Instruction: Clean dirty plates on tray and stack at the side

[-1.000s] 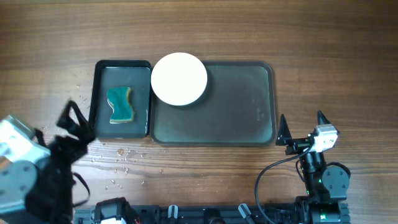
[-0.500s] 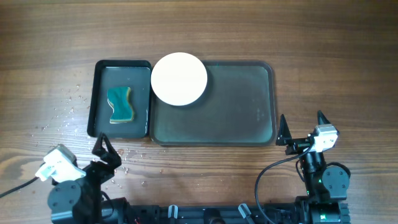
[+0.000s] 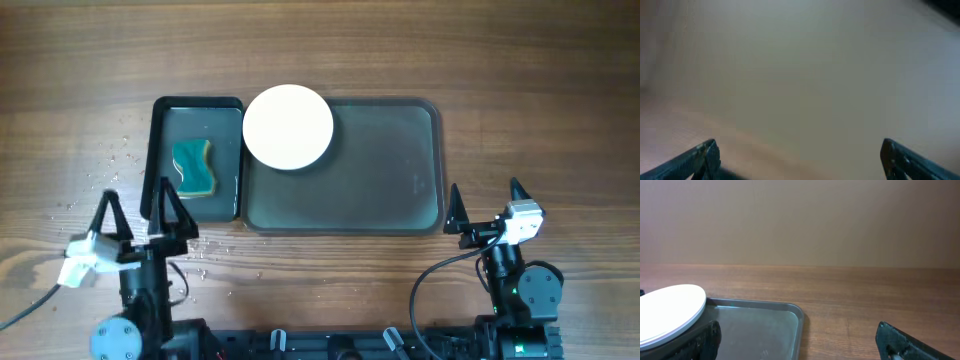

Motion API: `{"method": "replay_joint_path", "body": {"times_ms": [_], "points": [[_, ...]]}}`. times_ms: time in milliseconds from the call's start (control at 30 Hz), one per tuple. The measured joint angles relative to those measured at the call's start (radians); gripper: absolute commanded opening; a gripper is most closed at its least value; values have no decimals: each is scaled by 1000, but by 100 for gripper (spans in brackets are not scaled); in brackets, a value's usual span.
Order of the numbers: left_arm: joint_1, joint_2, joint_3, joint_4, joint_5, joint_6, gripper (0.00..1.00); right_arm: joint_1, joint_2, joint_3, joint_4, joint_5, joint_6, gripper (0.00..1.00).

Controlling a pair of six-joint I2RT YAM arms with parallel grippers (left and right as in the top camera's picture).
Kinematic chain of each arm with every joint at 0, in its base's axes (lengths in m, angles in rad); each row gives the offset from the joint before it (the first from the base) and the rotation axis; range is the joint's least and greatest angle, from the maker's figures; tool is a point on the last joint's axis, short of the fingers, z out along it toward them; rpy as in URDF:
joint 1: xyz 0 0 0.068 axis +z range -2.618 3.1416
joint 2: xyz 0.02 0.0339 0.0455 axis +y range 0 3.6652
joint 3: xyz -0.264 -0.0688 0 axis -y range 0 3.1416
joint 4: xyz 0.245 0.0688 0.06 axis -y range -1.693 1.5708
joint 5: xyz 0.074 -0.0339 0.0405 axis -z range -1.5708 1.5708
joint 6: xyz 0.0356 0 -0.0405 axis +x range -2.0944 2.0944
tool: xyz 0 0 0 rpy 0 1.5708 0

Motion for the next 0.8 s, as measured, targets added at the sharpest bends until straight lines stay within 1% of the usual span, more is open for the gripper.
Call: {"method": "replay_joint_path", "body": {"times_ms": [33, 133, 200, 333, 533, 600, 700, 800], "points": [[-2, -1, -39, 101, 16, 0, 100, 0, 0, 0, 0, 0, 0, 100], [-3, -1, -109, 219, 46, 0, 100, 0, 0, 0, 0, 0, 0, 100], [-3, -1, -154, 245, 68, 0, 100, 0, 0, 0, 0, 0, 0, 100], [-3, -1, -211, 249, 89, -4, 100, 0, 0, 0, 0, 0, 0, 100], [-3, -1, -285, 232, 93, -9, 100, 0, 0, 0, 0, 0, 0, 100], [-3, -1, -302, 170, 93, -12, 100, 0, 0, 0, 0, 0, 0, 100], [-3, -1, -308, 19, 92, -16, 100, 0, 0, 0, 0, 0, 0, 100], [-3, 0, -313, -2, 90, 15, 100, 0, 0, 0, 0, 0, 0, 100]]}}
